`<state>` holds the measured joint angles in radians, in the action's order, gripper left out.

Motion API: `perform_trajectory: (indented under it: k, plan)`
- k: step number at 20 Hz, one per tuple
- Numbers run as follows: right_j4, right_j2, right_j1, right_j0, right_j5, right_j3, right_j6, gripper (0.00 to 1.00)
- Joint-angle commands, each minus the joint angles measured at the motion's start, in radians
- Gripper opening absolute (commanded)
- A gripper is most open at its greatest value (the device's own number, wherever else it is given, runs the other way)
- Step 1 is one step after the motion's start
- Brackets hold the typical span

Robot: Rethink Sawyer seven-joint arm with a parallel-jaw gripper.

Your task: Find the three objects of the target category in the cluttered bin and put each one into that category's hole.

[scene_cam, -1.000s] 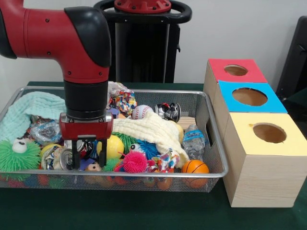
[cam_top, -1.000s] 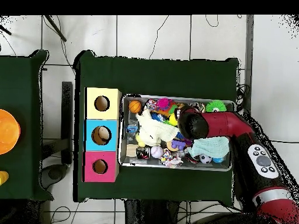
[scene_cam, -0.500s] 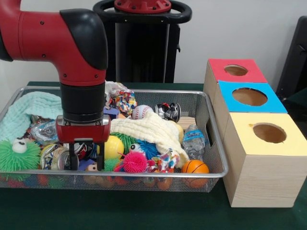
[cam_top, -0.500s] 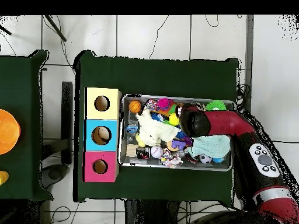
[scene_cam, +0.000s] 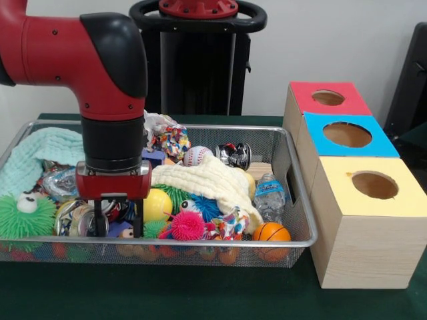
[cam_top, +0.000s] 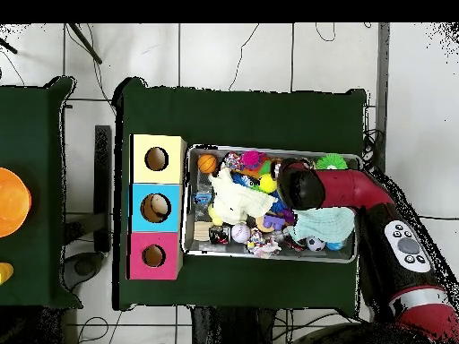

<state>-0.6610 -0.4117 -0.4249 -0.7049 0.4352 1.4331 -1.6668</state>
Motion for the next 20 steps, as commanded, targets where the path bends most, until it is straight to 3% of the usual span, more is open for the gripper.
perform_trajectory:
  k: [1,7,20]
  plan:
    - [-0.002,0.063,0.221,-0.03,0.0,-0.069,-0.059,1.0]
    - [0.064,0.085,0.25,-0.025,0.058,-0.063,-0.071,1.0]
    - [0.171,0.159,0.269,0.022,0.083,-0.046,-0.109,1.0]
